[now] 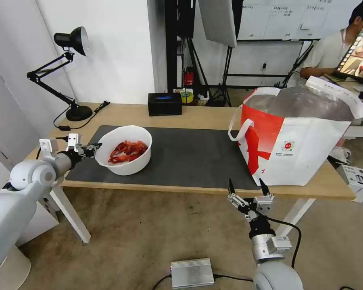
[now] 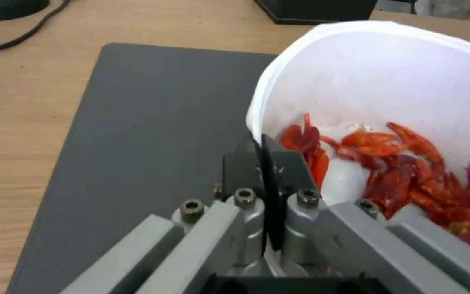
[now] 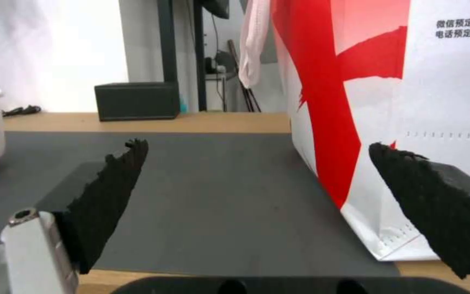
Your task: Pick up the trash from the table and place it into the takeout bag.
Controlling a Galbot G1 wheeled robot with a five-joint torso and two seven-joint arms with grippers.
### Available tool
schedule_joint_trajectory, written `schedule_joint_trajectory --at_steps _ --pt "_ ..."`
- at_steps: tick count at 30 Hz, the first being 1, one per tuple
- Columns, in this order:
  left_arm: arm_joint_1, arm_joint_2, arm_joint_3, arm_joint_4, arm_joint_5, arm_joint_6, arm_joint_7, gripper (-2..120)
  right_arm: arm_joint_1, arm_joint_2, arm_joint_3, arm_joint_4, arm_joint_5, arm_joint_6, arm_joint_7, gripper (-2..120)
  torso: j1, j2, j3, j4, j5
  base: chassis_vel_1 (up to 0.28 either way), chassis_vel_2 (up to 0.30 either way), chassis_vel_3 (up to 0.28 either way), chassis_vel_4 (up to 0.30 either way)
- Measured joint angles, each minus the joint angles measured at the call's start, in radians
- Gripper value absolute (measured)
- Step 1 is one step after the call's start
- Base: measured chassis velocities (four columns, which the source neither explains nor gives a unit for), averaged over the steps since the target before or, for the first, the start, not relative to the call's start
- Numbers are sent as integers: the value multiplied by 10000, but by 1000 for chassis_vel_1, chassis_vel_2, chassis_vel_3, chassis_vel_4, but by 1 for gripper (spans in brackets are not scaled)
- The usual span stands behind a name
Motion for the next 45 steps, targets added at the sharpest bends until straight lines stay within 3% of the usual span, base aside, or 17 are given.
schedule_joint_trajectory --at_steps 22,45 --pt "105 -92 33 -399 -210 99 -218 0 0 0 0 0 0 0 0 100 0 -1 0 1 0 0 0 0 0" --pt "-35 115 4 -1199 -1919 271 -975 0 0 0 0 0 0 0 0 100 0 -1 1 0 0 0 0 0 0"
